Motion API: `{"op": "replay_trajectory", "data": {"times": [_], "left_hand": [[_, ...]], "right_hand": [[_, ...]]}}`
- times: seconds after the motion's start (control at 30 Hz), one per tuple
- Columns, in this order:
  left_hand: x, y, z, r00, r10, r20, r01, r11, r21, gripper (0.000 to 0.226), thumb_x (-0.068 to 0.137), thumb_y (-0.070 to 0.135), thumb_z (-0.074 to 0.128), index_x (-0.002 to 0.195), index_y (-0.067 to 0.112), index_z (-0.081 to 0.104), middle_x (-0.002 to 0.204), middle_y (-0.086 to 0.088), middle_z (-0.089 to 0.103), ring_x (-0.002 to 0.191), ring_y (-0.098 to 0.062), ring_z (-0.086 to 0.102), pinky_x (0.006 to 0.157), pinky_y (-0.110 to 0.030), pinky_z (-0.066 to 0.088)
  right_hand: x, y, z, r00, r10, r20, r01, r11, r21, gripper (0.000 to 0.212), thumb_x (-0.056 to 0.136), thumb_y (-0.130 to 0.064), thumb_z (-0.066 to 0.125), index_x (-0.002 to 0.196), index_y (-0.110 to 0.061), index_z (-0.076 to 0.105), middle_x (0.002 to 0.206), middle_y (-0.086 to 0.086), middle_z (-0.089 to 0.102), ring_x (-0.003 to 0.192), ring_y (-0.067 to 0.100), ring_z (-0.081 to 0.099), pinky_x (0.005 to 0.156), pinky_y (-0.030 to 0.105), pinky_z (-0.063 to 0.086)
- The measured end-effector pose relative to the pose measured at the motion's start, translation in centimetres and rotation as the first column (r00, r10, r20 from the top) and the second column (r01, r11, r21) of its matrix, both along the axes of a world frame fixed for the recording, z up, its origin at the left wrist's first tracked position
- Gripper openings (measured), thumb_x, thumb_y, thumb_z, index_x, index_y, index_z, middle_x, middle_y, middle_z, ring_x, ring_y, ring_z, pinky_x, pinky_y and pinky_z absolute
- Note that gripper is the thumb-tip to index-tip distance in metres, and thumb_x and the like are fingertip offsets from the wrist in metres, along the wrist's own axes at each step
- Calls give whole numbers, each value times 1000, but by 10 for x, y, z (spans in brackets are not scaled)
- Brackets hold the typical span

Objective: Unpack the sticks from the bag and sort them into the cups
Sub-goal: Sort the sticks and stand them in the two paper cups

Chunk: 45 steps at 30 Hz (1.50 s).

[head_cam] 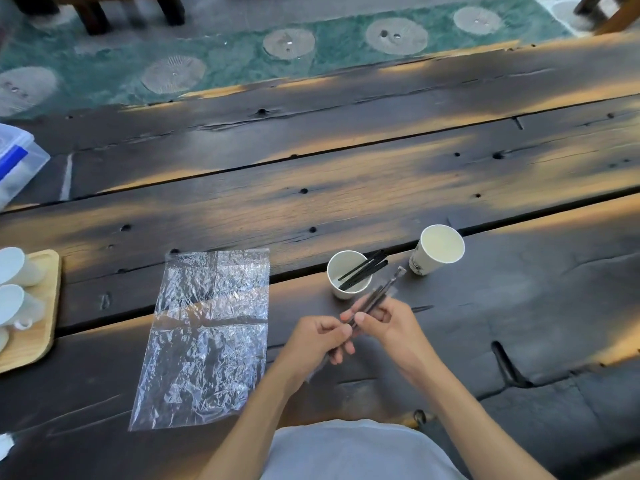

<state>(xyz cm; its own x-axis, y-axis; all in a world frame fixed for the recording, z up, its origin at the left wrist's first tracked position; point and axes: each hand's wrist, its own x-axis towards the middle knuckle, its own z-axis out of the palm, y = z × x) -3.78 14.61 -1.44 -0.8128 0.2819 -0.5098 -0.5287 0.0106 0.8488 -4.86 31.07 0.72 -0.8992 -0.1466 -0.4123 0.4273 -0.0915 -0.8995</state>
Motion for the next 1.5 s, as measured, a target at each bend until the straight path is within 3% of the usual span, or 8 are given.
{"op": "replay_trajectory", "data": {"times": [0.23, 0.33, 0.53, 0.77, 1.0, 1.17, 1.33, 1.5], "left_hand": [[-8, 20, -46, 999, -25, -36, 11, 938, -347, 15, 91, 25, 66, 98, 13, 72, 86, 1, 73, 78, -8, 67, 76, -29, 49], [-5, 19, -78, 948, -314, -48, 135, 536, -834, 53, 88, 43, 64, 135, 21, 54, 136, -4, 54, 129, -23, 48, 103, -40, 39], [-5, 33, -109, 823, -545, 162, 290, 158, -944, 99, 85, 47, 67, 157, 24, 4, 165, -16, -3, 151, -39, -5, 116, -62, 11], [-11, 37, -115, 803, -542, 248, 387, 158, -908, 102, 86, 41, 69, 157, 23, -2, 164, -17, -16, 149, -40, -16, 112, -70, 11], [-11, 36, -116, 802, -545, 243, 389, 167, -906, 102, 87, 41, 68, 157, 23, -3, 164, -16, -18, 149, -40, -17, 113, -70, 11], [-10, 35, -117, 802, -550, 231, 374, 161, -914, 101, 87, 43, 68, 157, 24, -2, 164, -15, -17, 150, -39, -16, 113, -69, 12], [-8, 28, -117, 835, -522, 175, 321, 204, -925, 86, 91, 37, 64, 156, 26, 10, 166, -10, -8, 152, -33, -8, 117, -60, 17], [9, 4, -106, 896, -435, -93, 92, 385, -918, 66, 92, 25, 61, 151, 20, 32, 164, -14, 15, 152, -31, 12, 118, -42, 23]], "right_hand": [[-5, 57, 13, 945, -326, 40, 326, 945, 10, 14, 91, 4, 59, 97, -6, 65, 85, 10, 78, 86, 25, 74, 73, 31, 62], [-19, 96, 25, 878, -474, -66, 478, 877, 54, 13, 93, 2, 59, 94, -10, 65, 83, 6, 78, 84, 24, 74, 74, 30, 62], [-55, 154, 43, 668, -705, -237, 732, 680, 43, 11, 90, -5, 65, 100, -5, 61, 91, 16, 73, 95, 36, 70, 88, 43, 59], [-101, 159, 23, 629, -698, -342, 767, 629, 127, 11, 86, -10, 70, 94, -3, 66, 95, 25, 71, 94, 31, 71, 85, 39, 60], [-123, 149, -16, 792, -551, -264, 611, 718, 333, 15, 87, -15, 68, 97, -3, 68, 86, 11, 72, 80, 16, 68, 90, 49, 57], [-120, 149, -17, 853, -469, -228, 521, 775, 357, 13, 91, -8, 62, 103, -9, 67, 88, 1, 71, 75, 0, 64, 81, 28, 50], [-115, 157, -10, 834, -506, -218, 551, 764, 335, 37, 93, -19, 63, 127, -6, 62, 114, 2, 69, 97, -2, 64, 85, 12, 48], [-92, 153, -12, 700, -704, -122, 713, 676, 189, 38, 92, -40, 51, 124, -22, 61, 107, -11, 58, 98, 3, 55, 93, 25, 38]]}}
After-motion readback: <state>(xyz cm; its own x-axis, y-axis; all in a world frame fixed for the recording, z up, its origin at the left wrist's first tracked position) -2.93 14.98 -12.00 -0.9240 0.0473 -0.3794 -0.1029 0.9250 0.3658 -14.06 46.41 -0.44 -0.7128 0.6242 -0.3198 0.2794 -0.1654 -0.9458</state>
